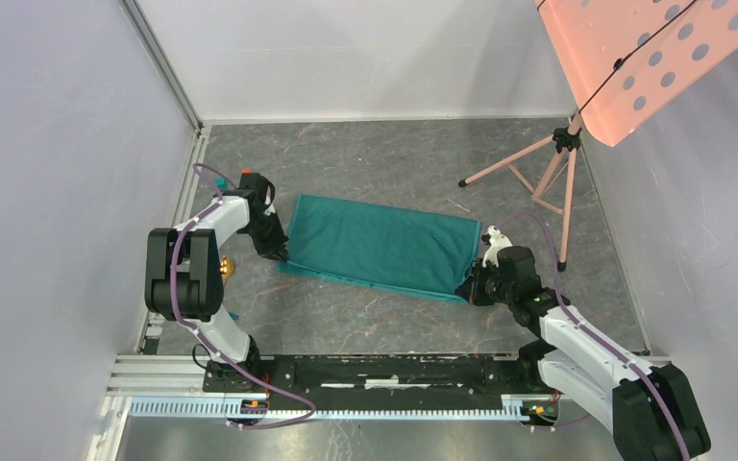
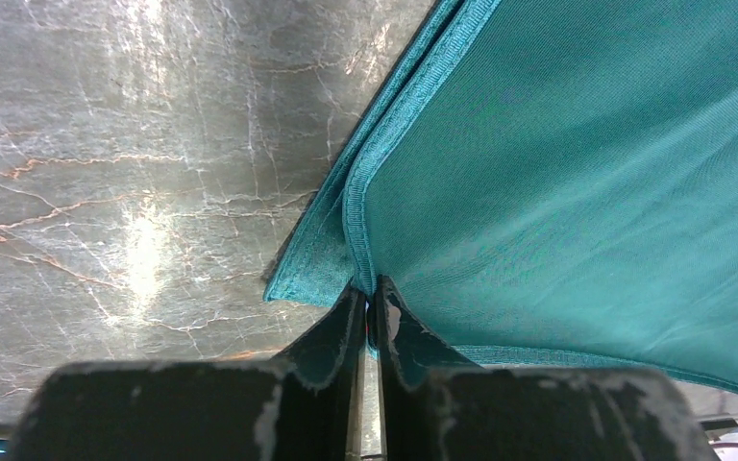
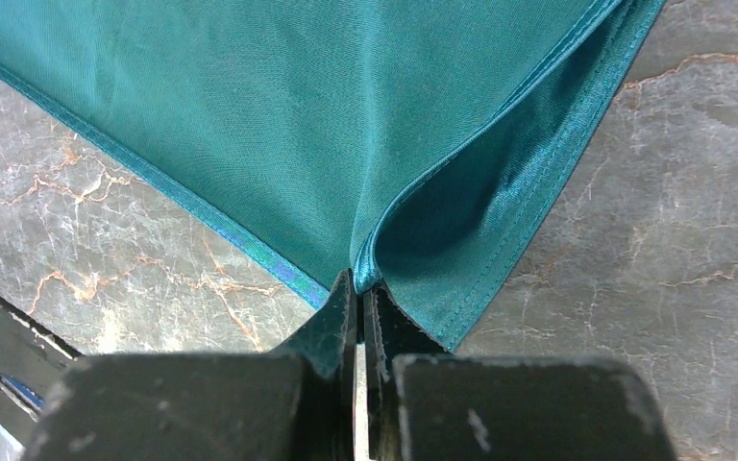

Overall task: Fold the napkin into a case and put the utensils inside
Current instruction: Fold and flatten the napkin at the center of the board.

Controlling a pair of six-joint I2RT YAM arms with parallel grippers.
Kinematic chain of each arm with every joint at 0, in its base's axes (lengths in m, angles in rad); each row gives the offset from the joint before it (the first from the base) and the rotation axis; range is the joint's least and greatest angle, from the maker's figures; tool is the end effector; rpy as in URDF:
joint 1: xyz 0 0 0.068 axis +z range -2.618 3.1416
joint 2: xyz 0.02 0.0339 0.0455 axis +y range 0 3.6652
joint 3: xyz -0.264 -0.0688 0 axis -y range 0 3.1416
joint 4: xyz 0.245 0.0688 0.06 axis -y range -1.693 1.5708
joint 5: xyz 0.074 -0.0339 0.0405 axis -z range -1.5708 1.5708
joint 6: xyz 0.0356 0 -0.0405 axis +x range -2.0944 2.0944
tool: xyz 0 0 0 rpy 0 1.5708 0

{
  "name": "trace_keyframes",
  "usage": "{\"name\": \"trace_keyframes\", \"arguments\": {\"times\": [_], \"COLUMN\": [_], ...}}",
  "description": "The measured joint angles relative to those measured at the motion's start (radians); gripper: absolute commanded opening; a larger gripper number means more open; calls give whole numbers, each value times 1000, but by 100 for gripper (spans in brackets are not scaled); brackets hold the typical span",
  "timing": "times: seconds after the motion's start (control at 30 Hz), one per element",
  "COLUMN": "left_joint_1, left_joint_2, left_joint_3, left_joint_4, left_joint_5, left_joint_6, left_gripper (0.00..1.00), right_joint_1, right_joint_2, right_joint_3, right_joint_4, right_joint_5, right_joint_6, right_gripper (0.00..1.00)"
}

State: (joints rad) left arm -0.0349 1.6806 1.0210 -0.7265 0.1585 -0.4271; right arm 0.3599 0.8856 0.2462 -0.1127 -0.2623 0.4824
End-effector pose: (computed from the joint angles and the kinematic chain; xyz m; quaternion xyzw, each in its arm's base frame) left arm 0.2990 -0.0161 0.1659 -0.1862 0.9750 -0.0978 0.0714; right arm 0.1507 0.0666 0.1458 0.0037 0.9110 0.2708 0.3111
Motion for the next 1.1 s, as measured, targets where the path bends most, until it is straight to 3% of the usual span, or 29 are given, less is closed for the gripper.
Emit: {"name": "trace_keyframes", "arguments": {"times": [0.27,0.37,0.47,0.8,1.1], "left_joint_1": [0,0,0,0,-2], "left_joint_2": [0,-5,-41,-244,-137], "left_joint_3": [-2,-2,-2,-2,-2], "left_joint_4": [-1,-2,-6,-55,19], "left_joint_5": [-1,-6,-24,-42,131], "left_joint_6": [2,6,18,37,36], "left_gripper": [23,39,47,57,60], "right_joint_1": [2,10,27,44,44], "right_joint_2": [0,-4,-30,-140,-65], "right_joint_3": [-2,-2,-2,65,114], "right_joint_4": [6,1,-44,-278,-192], "right_joint_5": [-4,-8,-1,108,93], "right_joint_6": [0,8,20,-13,-34], "right_gripper": [6,22,31,48,50]}}
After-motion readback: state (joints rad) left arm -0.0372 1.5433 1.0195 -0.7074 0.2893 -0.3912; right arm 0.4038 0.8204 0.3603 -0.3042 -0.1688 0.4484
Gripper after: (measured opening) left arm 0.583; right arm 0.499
